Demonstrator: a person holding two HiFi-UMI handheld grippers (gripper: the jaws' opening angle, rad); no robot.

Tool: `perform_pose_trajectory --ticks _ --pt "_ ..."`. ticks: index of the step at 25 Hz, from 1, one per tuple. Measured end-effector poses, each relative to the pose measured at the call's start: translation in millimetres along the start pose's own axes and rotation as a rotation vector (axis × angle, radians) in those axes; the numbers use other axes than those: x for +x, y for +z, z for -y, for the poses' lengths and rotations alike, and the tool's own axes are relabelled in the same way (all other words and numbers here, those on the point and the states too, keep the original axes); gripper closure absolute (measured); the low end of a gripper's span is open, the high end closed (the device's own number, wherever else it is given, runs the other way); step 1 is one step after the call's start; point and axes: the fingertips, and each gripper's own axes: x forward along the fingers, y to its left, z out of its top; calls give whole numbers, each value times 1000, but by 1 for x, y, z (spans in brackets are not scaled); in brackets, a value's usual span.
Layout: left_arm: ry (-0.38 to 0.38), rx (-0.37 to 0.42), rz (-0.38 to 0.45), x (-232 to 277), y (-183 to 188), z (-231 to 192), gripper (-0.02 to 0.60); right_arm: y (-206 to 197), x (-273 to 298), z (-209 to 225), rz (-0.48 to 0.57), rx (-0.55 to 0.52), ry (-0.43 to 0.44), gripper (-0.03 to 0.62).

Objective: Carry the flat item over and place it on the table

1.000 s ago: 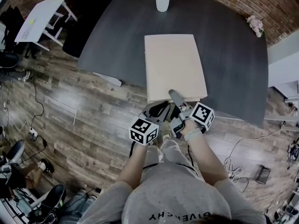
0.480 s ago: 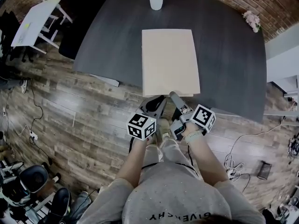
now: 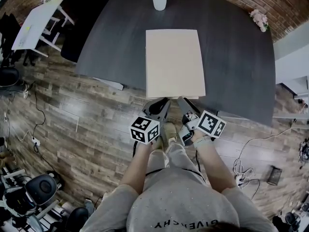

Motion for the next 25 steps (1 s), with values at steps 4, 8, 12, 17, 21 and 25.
perform_pose_trajectory --ticks 4,8,12,17,21,25 --pt "16 4 6 -7 3 -3 549 3 -5 1 -11 -142 -25 522" --pt "22 9 10 -17 5 -4 549 10 -13 -1 3 -280 -54 597" --pt "24 18 9 -25 7 -3 549 17 -21 -8 10 -456 -65 597" --pt "44 46 41 -37 21 -9 549 32 -24 -20 47 -626 -67 597" --pt "62 68 65 -44 34 -12 549 47 -28 -31 84 -712 -70 597" --pt "84 82 94 -49 46 -17 549 57 -30 -40 117 -758 -66 597"
